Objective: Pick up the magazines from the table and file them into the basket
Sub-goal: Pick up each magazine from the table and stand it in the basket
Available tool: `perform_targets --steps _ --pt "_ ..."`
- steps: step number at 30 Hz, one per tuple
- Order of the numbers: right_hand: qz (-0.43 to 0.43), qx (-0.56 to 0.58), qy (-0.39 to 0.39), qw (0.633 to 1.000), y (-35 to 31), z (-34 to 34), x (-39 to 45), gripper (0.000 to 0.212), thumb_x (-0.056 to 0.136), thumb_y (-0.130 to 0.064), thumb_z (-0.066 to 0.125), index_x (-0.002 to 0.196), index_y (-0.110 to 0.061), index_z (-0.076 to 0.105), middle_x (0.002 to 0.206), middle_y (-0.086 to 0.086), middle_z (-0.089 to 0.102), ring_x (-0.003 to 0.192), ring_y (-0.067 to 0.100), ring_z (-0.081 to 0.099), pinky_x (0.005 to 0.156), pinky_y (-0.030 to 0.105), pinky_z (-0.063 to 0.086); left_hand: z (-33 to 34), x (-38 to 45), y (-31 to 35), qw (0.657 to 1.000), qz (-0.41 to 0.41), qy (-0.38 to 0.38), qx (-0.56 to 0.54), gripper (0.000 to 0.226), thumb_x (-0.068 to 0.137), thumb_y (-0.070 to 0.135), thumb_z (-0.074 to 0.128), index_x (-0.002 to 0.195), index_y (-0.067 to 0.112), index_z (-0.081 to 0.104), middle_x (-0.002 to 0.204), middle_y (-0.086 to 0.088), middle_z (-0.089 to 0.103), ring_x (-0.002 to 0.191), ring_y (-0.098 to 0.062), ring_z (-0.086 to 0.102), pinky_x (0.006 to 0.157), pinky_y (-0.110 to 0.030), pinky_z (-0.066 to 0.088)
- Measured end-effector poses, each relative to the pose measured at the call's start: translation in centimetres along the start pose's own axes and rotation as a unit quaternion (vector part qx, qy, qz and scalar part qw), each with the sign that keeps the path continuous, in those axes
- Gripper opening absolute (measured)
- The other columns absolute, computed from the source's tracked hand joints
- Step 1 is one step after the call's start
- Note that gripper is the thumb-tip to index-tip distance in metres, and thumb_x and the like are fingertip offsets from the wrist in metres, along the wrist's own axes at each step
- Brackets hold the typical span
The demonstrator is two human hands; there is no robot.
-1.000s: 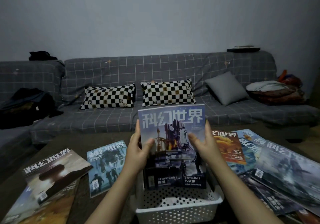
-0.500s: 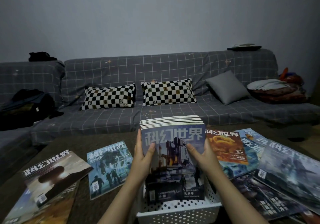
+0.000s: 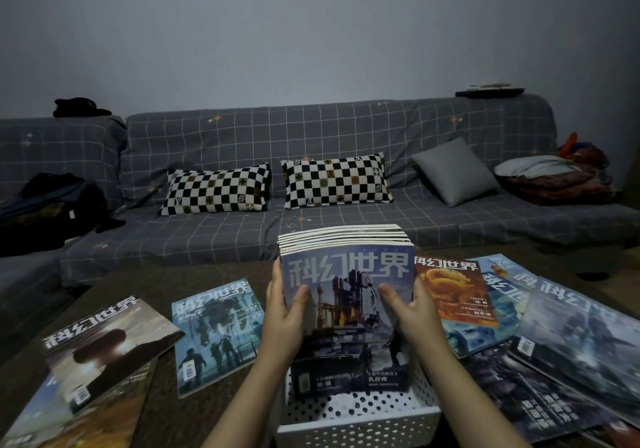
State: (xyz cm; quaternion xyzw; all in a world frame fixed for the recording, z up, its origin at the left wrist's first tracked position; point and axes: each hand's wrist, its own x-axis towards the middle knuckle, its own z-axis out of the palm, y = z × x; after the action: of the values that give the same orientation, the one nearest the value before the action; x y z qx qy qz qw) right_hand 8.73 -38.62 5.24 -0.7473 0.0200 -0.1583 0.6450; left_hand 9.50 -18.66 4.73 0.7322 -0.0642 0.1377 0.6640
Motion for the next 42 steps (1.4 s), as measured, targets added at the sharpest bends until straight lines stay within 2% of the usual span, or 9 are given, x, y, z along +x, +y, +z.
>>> perform_targets --steps 4,7,11,15,24,29,33,37,42 --pt "-0.010 0.010 -0.007 1.000 0.4 -0.2 0.1 0.063 0.063 -0.054 0.062 0.115 -0.023 0.047 0.110 -0.001 0.063 0.102 0.020 0.062 0.088 0.038 0.050 -0.1 0.0 -0.5 1.000 0.012 -0.006 0.009 0.074 0.082 0.052 0.047 0.146 0.043 0.013 0.143 -0.005 0.038 0.127 -0.030 0.044 0.097 -0.056 0.046" --pt "0.008 0.016 -0.032 0.999 1.3 -0.3 0.3 0.077 0.060 -0.060 0.063 0.124 -0.021 0.043 0.120 -0.002 0.059 0.109 0.018 0.058 0.095 0.038 0.046 0.1 -0.2 -0.6 1.000 0.005 -0.015 -0.007 0.074 0.082 0.053 0.047 0.147 0.042 0.012 0.148 -0.003 0.034 0.131 -0.028 0.041 0.101 -0.055 0.042" --pt "0.040 0.017 -0.037 0.998 1.9 0.1 -0.1 0.058 0.053 -0.066 0.064 0.100 -0.035 0.049 0.102 -0.016 0.061 0.093 0.001 0.058 0.071 0.017 0.043 0.2 -0.2 -0.7 0.999 -0.019 -0.026 -0.043 0.084 0.075 0.057 0.053 0.146 0.046 0.010 0.153 0.003 0.030 0.135 -0.019 0.037 0.108 -0.042 0.037" --pt "0.044 0.031 -0.015 0.998 2.1 0.2 0.0 0.053 0.051 -0.065 0.064 0.091 -0.034 0.051 0.095 -0.017 0.062 0.086 -0.003 0.058 0.064 0.015 0.041 0.2 -0.2 -0.9 0.998 -0.031 -0.030 -0.042 0.088 0.074 0.055 0.054 0.148 0.041 0.008 0.150 0.005 0.034 0.129 -0.014 0.043 0.088 -0.016 0.044" --pt "0.012 -0.021 -0.017 1.000 1.6 -0.5 -1.2 0.042 0.060 -0.062 0.064 0.094 -0.041 0.052 0.099 -0.021 0.062 0.090 -0.003 0.060 0.066 0.014 0.044 -1.0 -1.4 -0.6 0.998 -0.021 -0.050 0.041 0.088 0.073 0.053 0.063 0.147 0.035 0.019 0.147 0.003 0.039 0.127 -0.018 0.047 0.100 -0.041 0.045" --pt "-0.001 -0.082 0.073 0.994 2.0 0.3 -3.3 0.086 0.074 -0.046 0.070 0.144 -0.025 0.024 0.143 -0.002 0.038 0.129 0.018 0.040 0.101 0.038 0.042 -1.4 -3.2 -1.0 0.995 -0.044 -0.035 0.078 0.103 0.066 0.067 0.062 0.148 0.041 0.004 0.156 0.003 0.021 0.139 -0.022 0.031 0.107 -0.053 0.036" --pt "-0.132 -0.154 0.189 0.961 1.3 1.8 -5.6 0.065 0.077 -0.030 0.071 0.133 -0.020 0.039 0.123 -0.007 0.033 0.110 0.001 0.032 0.084 0.010 0.031 -2.0 -3.9 -1.0 0.993 -0.041 -0.018 0.107 0.102 0.068 0.066 0.057 0.148 0.038 0.002 0.158 0.001 0.017 0.141 -0.021 0.025 0.110 -0.051 0.032" --pt "-0.194 -0.158 0.065 0.966 0.0 4.2 -7.2 0.024 0.083 -0.031 0.063 0.105 -0.034 0.053 0.101 -0.024 0.046 0.094 -0.009 0.046 0.074 0.010 0.039 -3.0 -4.5 -0.9 0.993 -0.036 -0.005 0.111 0.092 0.072 0.064 0.054 0.148 0.037 0.010 0.155 0.001 0.025 0.139 -0.019 0.029 0.107 -0.042 0.034" --pt "-0.190 -0.139 -0.120 0.965 -1.8 8.3 -8.0 0.020 0.090 -0.028 0.057 0.109 -0.027 0.061 0.096 -0.008 0.061 0.082 -0.002 0.056 0.066 0.008 0.045 -5.6 -4.4 -1.3 0.993 -0.040 0.045 0.103 0.054 0.092 0.040 0.051 0.142 0.028 0.034 0.144 -0.001 0.043 0.127 -0.015 0.043 0.103 -0.037 0.040"
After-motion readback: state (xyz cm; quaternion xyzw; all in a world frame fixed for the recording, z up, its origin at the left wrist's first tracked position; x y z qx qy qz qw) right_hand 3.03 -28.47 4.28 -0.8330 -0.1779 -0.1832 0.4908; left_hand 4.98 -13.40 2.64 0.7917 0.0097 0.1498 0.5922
